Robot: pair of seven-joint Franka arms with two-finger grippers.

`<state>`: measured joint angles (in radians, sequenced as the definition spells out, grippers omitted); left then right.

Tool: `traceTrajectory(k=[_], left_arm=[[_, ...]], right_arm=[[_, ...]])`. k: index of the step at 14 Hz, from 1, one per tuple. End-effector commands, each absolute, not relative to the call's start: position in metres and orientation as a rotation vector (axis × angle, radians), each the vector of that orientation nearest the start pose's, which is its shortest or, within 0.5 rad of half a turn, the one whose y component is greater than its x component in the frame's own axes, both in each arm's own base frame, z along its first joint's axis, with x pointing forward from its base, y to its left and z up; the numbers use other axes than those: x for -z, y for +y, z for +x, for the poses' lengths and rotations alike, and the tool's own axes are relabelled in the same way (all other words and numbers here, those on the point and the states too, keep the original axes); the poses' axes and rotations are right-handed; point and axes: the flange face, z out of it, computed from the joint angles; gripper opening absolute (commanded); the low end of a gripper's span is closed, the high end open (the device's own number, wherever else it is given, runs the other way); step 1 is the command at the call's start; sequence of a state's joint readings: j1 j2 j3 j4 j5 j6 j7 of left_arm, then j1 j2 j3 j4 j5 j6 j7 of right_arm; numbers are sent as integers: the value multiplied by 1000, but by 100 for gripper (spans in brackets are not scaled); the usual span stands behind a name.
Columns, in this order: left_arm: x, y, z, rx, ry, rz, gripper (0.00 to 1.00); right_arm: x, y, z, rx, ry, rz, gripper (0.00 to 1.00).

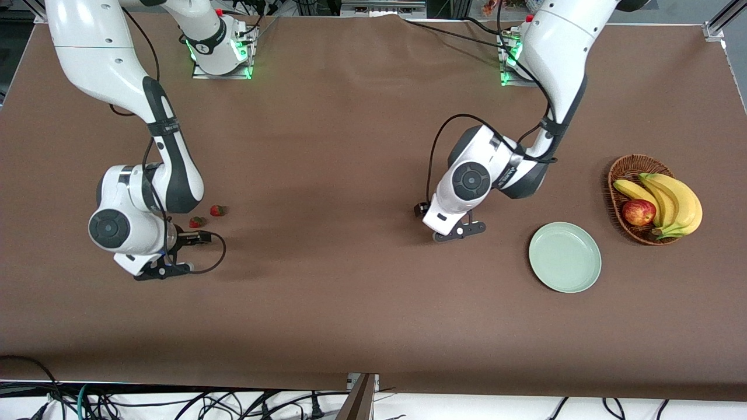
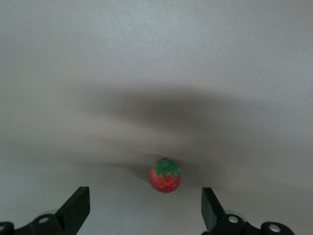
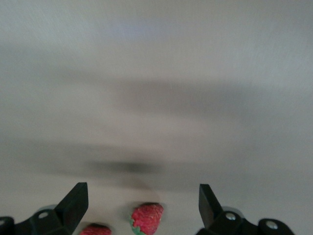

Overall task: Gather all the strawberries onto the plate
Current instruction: 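Grasp the mid-table strawberry with the left gripper while the right gripper grasps another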

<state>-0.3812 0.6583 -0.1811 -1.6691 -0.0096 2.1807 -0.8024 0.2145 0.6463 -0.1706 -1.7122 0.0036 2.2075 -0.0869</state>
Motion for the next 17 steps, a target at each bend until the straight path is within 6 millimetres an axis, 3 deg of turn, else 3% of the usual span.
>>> traceTrajectory(k=[1, 6, 8, 9, 11, 12, 14, 17], left_arm=[[-209, -352, 574, -237, -487, -3112, 100], [-176, -358, 543, -203, -514, -3111, 100], [-175, -358, 543, -174, -505, -3120, 99], [-176, -358, 543, -172, -505, -3121, 85], [-177, -358, 543, -171, -508, -3122, 39], [-180, -357, 545, -167, -513, -3124, 24], [-183, -353, 549, -164, -522, -3123, 10], [-206, -333, 563, -150, -564, -3116, 4]], right_arm=[[-202, 32, 623, -221, -235, -3210, 100], [-190, 28, 610, -259, -168, -3199, 100], [-191, 24, 606, -267, -156, -3199, 96], [-190, 23, 605, -274, -153, -3197, 88], [-189, 22, 604, -284, -150, -3196, 78], [-189, 22, 603, -289, -148, -3195, 71], [-188, 22, 603, -294, -148, -3194, 61], [-188, 22, 603, -293, -136, -3194, 45]])
